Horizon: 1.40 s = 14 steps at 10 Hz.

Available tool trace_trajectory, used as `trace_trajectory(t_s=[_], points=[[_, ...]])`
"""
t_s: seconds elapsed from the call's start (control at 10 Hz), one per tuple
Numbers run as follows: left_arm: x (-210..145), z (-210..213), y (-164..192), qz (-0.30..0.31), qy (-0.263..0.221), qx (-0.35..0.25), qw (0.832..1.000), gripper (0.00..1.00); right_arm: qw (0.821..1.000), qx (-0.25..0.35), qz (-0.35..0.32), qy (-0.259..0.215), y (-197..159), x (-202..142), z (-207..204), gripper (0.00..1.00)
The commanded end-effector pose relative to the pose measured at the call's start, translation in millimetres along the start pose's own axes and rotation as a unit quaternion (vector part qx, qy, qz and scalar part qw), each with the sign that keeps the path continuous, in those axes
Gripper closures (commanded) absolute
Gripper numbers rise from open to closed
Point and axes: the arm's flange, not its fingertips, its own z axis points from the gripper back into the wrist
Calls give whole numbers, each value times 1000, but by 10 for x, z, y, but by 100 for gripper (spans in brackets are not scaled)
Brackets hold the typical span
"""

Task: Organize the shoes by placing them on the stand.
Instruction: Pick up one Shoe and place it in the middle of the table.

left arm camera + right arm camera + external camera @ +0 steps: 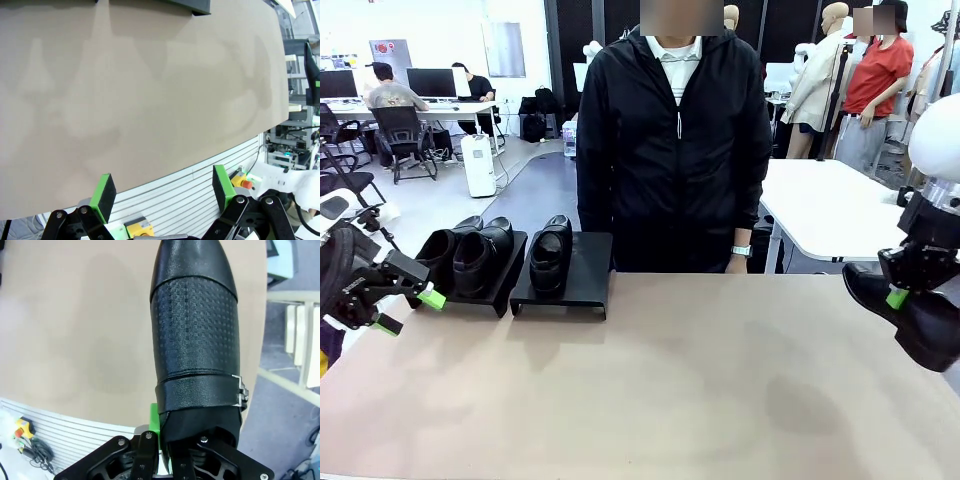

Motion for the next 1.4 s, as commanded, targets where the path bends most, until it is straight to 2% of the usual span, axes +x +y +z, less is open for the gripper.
trace_trajectory(t_s=[0.0, 0.1, 0.4, 0.5, 0.6, 0.7, 0.9, 1.0, 1.1, 1.3], points=[[-30, 19, 25, -2, 2, 2, 1000, 0, 1000, 3, 11, -3, -16, 135, 107, 100], [-30, 19, 25, -2, 2, 2, 1000, 0, 1000, 0, 0, 0, 0, 0, 0, 100], [-30, 19, 25, -2, 2, 2, 1000, 0, 995, 15, 90, -43, 1953, 131, -349, 100], [-30, 19, 25, -2, 2, 2, 1000, 0, 994, 41, 91, -50, 2468, 179, -488, 100], [-30, 19, 25, -2, 2, 2, 1000, 0, 993, 62, 91, -32, 2945, 234, -682, 100], [-30, 19, 25, -2, 2, 2, 1000, 0, 993, 93, 73, 9, 3271, 290, -838, 100], [-30, 19, 25, -2, 2, 2, 1000, 0, 992, 115, 50, 34, 3753, 316, -1196, 100], [-30, 19, 25, -2, 2, 2, 1000, 0, 993, 113, 30, 29, 3869, 292, -1319, 100], [-30, 19, 25, -2, 2, 2, 1000, 0, 993, 117, 4, 3, 3874, 260, -1355, 100], [-30, 19, 25, -2, 2, 2, 1000, 0, 995, 96, 34, -3, 3835, 210, -1435, 100]])
